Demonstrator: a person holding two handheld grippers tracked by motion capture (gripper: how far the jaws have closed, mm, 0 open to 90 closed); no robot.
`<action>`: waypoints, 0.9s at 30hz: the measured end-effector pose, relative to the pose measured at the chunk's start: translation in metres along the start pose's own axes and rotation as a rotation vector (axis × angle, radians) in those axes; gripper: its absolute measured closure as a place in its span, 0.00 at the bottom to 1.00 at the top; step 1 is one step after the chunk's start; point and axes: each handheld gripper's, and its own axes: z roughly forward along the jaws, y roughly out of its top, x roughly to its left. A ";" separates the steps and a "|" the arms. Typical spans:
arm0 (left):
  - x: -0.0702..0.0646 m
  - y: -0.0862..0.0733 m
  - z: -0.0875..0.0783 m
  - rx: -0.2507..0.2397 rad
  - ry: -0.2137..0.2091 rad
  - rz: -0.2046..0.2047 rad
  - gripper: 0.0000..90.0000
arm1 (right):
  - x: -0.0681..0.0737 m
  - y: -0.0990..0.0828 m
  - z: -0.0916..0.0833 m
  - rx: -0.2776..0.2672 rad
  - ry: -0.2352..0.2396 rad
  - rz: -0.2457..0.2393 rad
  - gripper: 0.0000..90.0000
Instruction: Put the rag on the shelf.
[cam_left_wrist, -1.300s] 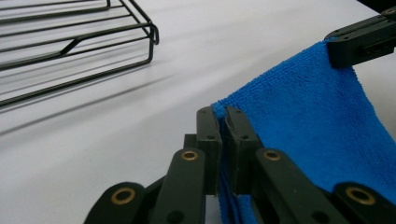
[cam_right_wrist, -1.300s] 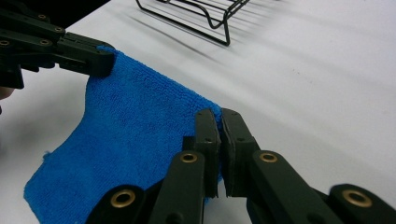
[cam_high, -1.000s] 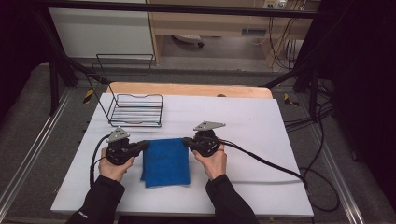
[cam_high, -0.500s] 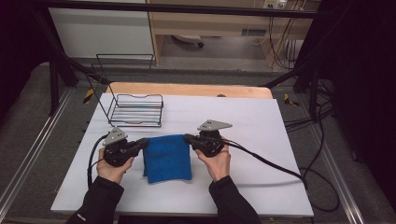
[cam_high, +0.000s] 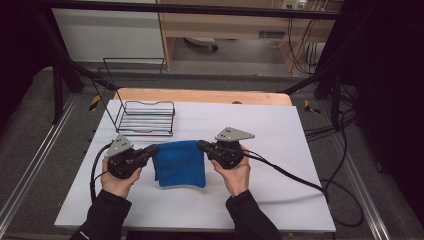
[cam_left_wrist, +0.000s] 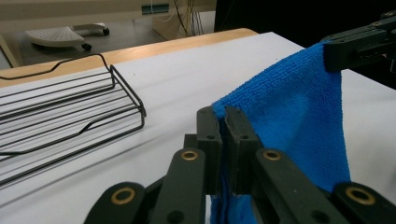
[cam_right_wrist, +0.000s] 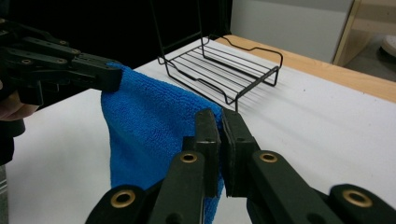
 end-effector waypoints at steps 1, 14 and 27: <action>0.000 0.001 -0.001 -0.005 0.000 0.000 0.95 | 0.001 0.002 -0.001 -0.006 -0.002 -0.005 0.97; -0.003 0.013 -0.018 -0.096 0.020 0.017 0.95 | 0.013 0.019 -0.011 -0.083 -0.009 -0.052 0.97; 0.004 0.025 -0.035 -0.169 0.041 0.014 0.95 | 0.025 0.035 -0.009 -0.155 -0.007 -0.094 0.97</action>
